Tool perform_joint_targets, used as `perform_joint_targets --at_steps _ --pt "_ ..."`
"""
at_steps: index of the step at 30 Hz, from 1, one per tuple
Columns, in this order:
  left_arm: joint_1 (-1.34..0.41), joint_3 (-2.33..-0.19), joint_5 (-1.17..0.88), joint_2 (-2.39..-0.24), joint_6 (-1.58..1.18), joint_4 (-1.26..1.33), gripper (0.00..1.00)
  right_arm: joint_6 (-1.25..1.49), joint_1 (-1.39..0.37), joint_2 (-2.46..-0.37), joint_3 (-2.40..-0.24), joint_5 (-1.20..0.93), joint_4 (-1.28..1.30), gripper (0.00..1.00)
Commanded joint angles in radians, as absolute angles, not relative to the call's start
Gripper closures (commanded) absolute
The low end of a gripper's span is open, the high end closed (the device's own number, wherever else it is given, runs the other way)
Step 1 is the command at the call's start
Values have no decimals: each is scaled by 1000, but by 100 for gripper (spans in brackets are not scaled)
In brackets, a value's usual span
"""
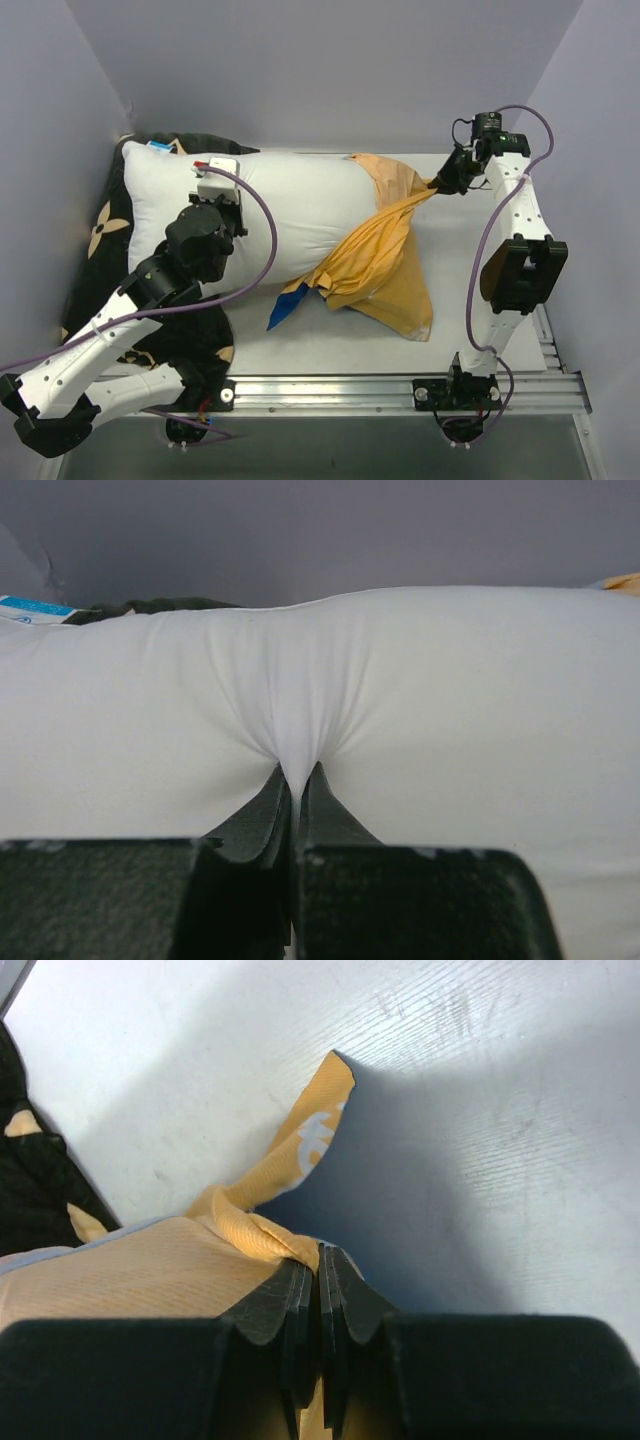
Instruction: Remove the pillowcase from the pillow
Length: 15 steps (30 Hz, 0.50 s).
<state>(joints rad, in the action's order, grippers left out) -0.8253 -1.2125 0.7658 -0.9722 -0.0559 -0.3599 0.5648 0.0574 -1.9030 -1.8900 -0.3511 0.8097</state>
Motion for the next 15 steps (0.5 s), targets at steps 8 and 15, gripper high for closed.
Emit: perform_joint_targets --at_steps 8,15 --pt "-779 -1382 899 -1081 -49 -328 100 448 9 -1798 -1826 -124 673 50" --pt "-773 -1391 890 -1216 -110 -339 100 426 -136 -1640 -1715 -78 644 20"
